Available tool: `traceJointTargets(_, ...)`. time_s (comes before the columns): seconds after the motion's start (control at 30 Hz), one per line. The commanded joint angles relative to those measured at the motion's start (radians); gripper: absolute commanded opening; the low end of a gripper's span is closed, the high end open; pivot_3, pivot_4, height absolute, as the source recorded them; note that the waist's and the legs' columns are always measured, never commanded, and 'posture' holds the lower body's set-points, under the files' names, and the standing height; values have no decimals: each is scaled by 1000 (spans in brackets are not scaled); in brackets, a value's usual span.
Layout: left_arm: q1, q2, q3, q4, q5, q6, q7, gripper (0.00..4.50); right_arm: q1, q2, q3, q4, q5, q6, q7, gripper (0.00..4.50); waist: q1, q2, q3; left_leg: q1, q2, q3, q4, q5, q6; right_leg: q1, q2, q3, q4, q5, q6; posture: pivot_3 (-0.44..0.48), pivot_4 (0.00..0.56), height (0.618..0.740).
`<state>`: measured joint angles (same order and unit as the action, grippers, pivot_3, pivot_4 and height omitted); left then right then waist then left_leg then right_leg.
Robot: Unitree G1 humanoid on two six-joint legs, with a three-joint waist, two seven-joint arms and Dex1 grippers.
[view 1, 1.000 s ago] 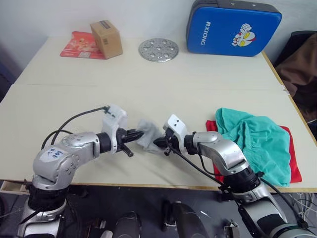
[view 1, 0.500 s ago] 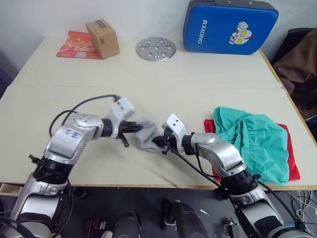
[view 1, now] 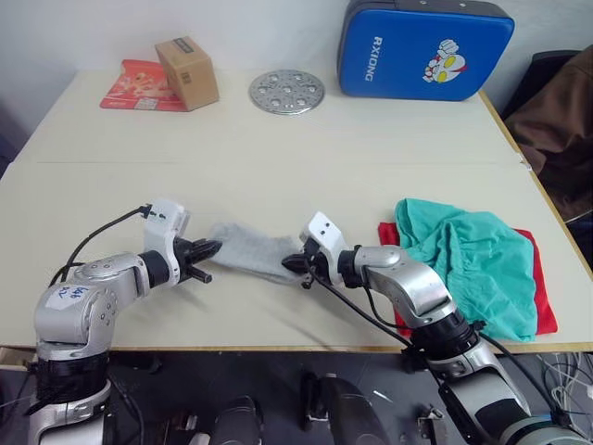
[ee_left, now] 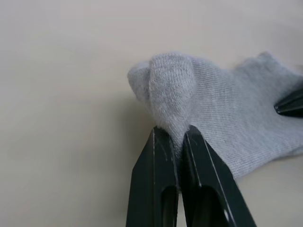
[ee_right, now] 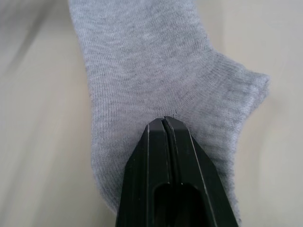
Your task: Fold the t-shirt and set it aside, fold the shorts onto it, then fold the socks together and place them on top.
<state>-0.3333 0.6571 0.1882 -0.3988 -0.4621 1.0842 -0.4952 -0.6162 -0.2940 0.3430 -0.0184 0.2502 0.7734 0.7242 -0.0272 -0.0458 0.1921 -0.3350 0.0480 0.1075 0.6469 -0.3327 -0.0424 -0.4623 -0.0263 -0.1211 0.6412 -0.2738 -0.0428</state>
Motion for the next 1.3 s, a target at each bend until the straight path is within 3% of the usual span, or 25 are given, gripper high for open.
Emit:
traceJointTargets(0.03,-19,74,-70,-91,24,-75,-56,15,16,-15,15,20,-21,6,5,0,0,0,0,0,0,0,0,0,0,0,0,0,0,0,0,0,150,740)
traceJointTargets(0.27,-150,213,-280,-64,118,-220,-196,15,25,-4,22,30,-32,-7,-7,0,1,0,0,0,0,0,0,0,0,0,0,0,-1,0,0,0,150,740)
traceJointTargets(0.4,-234,204,-378,6,164,-292,-271,15,24,2,23,40,-40,-18,-13,0,0,0,0,-1,0,0,0,0,0,0,0,0,-1,0,0,0,150,740)
traceJointTargets(0.53,-327,199,-575,101,320,-407,-351,15,24,5,16,30,-43,-17,-19,0,0,0,0,0,0,0,0,0,1,0,0,0,-1,0,0,0,150,740)
traceJointTargets(0.63,-366,170,-651,157,402,-461,-371,15,32,2,7,7,-41,-7,-27,0,-1,0,0,0,0,1,0,0,1,0,0,1,-1,0,0,0,150,740)
traceJointTargets(1.03,-371,64,-642,221,453,-475,-424,15,141,-68,-151,-305,44,175,-100,0,23,0,0,-1,-1,1,2,-1,3,0,0,1,-1,0,1,0,150,740)
traceJointTargets(1.3,-363,35,-625,230,457,-464,-451,15,-57,35,-186,-225,63,197,-168,0,21,1,1,-1,0,2,1,0,3,0,1,1,0,0,1,0,150,740)
